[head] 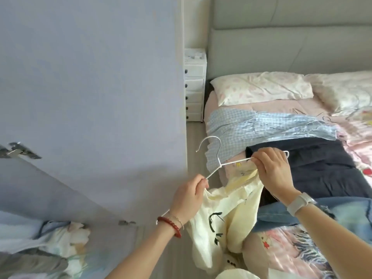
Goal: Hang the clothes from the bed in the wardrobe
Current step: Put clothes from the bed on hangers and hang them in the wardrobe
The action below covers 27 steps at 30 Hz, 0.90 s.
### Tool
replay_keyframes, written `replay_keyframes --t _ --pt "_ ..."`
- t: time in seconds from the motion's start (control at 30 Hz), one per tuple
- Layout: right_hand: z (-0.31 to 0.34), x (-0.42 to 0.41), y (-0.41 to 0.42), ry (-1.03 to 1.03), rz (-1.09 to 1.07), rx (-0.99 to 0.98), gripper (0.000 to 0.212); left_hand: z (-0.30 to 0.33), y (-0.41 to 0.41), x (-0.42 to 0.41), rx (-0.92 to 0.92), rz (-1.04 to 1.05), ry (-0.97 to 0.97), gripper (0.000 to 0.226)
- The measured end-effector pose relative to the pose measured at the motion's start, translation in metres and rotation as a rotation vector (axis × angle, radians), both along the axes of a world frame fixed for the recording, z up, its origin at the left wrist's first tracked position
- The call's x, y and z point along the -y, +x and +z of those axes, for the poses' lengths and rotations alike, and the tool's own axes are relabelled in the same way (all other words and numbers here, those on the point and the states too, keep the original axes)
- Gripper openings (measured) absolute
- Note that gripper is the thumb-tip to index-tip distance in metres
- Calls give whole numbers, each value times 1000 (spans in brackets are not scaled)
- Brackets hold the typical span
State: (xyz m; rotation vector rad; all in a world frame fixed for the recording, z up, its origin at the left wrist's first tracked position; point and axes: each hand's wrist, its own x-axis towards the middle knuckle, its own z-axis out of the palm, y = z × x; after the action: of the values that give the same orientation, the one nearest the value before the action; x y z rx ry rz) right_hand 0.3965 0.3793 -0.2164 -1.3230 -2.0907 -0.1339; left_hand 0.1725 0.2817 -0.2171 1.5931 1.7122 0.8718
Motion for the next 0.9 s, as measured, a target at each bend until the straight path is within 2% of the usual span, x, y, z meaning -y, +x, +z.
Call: replay_keyframes --t 0.13,0.23,0.33,0.43,0.57,0.67,0.8,0.9 --pt "-1 -39 81 -92 -197 -48 37 15 76 -81 -67 -58 43 23" --pt "-2 -68 134 -176 -289 -50 29 30 126 -146 -186 -42 167 23" --pt "1 -94 159 -294 -187 -33 13 40 146 -203 -379 84 301 20" --pt "7 -122 156 -330 -72 -62 13 50 147 -244 -491 257 404 16" --pt "25 -171 122 -247 -80 -275 22 69 142 -297 -476 418 519 14" --pt "41 -213 100 -219 -85 -388 15 91 139 -344 -438 445 488 21" --pt "67 -278 90 -187 -147 -538 13 113 148 -405 -411 280 467 51" --pt "80 -317 98 -194 -204 -645 15 120 159 -446 -401 168 484 61"
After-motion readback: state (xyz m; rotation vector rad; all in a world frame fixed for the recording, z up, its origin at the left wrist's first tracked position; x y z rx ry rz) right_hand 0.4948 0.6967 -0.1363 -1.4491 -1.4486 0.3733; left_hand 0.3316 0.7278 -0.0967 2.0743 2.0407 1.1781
